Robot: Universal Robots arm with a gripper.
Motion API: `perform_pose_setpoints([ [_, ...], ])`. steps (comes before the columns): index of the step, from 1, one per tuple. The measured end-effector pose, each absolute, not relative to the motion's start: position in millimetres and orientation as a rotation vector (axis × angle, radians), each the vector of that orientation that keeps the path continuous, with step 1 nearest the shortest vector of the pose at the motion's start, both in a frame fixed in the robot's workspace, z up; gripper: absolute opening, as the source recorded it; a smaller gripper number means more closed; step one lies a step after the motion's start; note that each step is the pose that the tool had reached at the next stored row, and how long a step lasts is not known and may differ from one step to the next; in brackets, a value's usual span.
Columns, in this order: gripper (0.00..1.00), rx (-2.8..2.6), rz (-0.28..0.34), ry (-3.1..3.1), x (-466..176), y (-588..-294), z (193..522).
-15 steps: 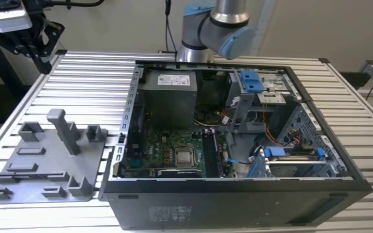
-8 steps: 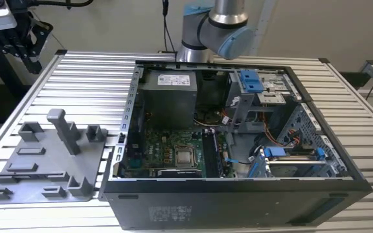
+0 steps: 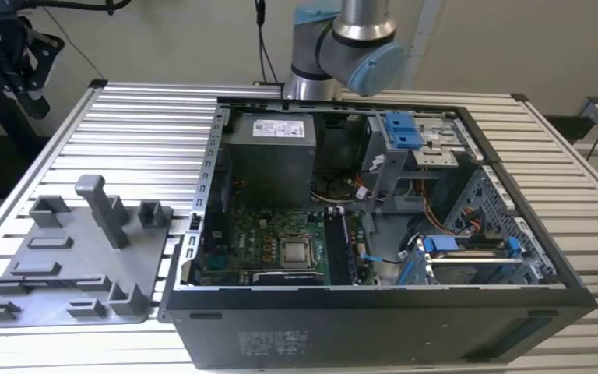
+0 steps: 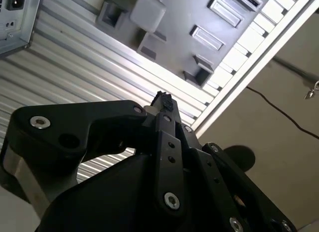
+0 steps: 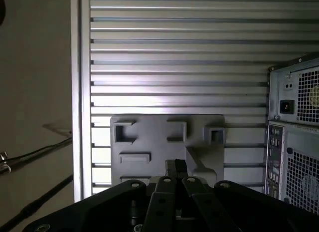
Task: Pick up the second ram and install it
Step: 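Reach for the second ram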
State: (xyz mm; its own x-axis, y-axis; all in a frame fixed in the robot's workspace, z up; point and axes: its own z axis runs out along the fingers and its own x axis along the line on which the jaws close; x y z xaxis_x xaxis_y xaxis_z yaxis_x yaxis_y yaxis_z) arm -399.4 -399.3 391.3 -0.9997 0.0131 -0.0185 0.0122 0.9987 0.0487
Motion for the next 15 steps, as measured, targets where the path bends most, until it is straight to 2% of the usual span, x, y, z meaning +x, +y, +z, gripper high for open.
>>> perform_pose_setpoints([
  [15, 0.11, 0.020, 0.076, 3.122, -409.7, -405.5, 390.9],
])
